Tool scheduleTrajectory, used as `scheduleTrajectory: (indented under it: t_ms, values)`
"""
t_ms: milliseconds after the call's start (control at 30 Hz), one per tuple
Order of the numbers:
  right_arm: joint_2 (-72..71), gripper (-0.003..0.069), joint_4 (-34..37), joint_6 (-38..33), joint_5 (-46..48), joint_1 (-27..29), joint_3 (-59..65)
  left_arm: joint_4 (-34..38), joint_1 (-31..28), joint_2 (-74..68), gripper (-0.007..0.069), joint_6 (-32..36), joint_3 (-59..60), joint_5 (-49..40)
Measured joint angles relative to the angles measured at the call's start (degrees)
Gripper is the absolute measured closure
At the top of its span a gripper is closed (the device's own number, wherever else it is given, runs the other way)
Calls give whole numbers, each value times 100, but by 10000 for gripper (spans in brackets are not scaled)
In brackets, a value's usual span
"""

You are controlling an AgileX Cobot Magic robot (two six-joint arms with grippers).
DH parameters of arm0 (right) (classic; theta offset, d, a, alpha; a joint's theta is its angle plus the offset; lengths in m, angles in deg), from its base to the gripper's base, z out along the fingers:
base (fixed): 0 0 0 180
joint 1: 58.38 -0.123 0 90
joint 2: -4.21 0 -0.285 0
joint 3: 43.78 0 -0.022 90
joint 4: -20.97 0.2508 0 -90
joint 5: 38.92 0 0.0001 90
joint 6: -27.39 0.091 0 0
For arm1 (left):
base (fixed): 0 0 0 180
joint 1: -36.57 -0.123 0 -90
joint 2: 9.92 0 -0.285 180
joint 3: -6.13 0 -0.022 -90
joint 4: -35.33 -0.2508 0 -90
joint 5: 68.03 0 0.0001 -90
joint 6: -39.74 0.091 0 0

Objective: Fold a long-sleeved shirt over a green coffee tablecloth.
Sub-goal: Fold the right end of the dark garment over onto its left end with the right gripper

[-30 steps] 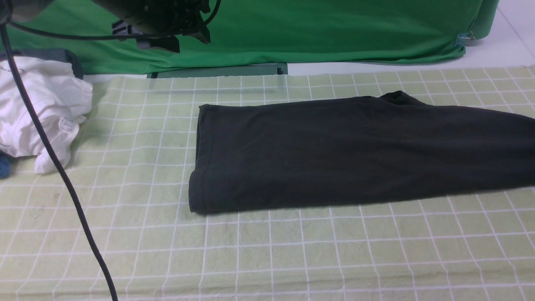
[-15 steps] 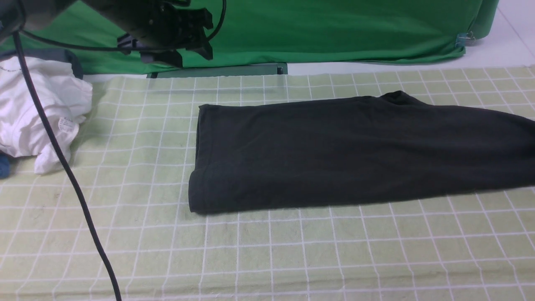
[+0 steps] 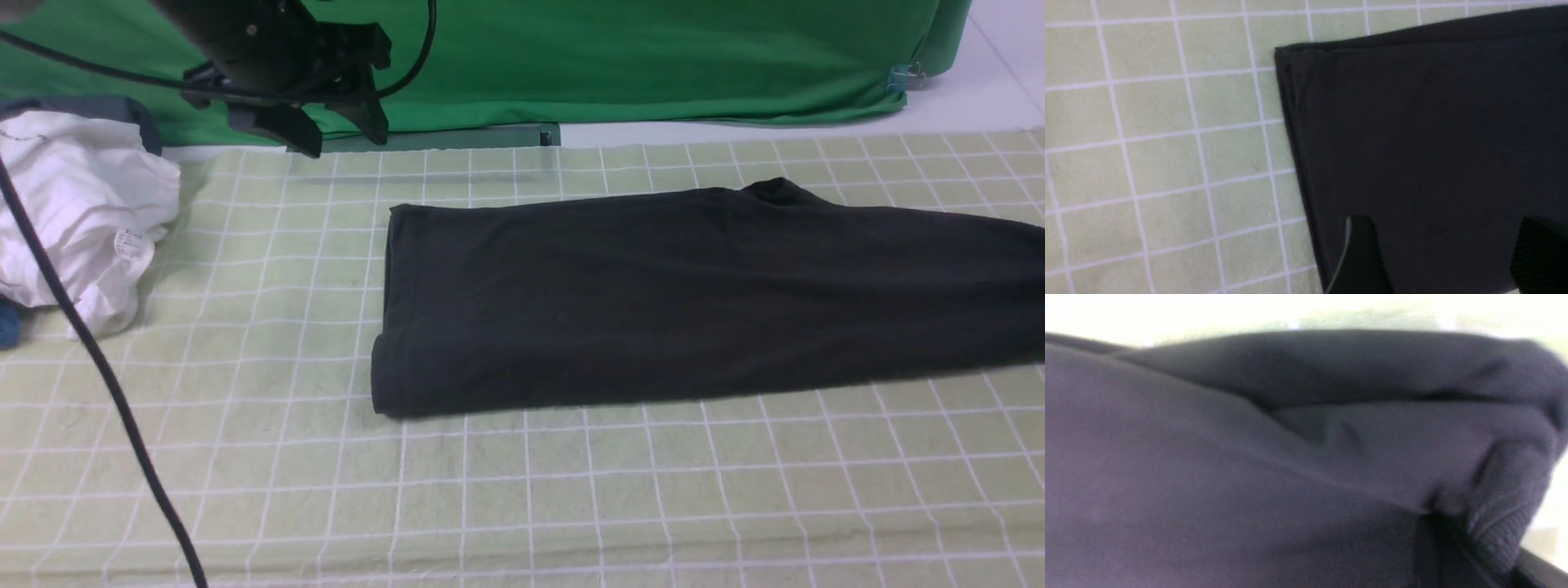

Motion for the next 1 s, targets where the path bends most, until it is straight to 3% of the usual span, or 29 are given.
scheduleTrajectory:
  t_ms: [167, 400, 633, 733, 1000]
  values:
    - [-1058, 638, -354, 109, -8, 37, 465, 214, 0, 631, 176, 38, 426, -42]
    - [-2023, 638, -266, 466, 45, -331, 675, 108, 0, 1718, 293, 378, 1355, -84]
    - [-2540, 638, 388, 1123, -8, -2073, 675, -404, 0, 2022, 473, 496, 1672, -125]
    - [-2393, 638, 481, 1540, -239, -3083, 675, -471, 0, 2016, 554, 542, 1701, -125]
    - [-1735, 638, 636, 2465, -1653, -5017, 675, -591, 0, 2016, 607, 550, 1701, 32]
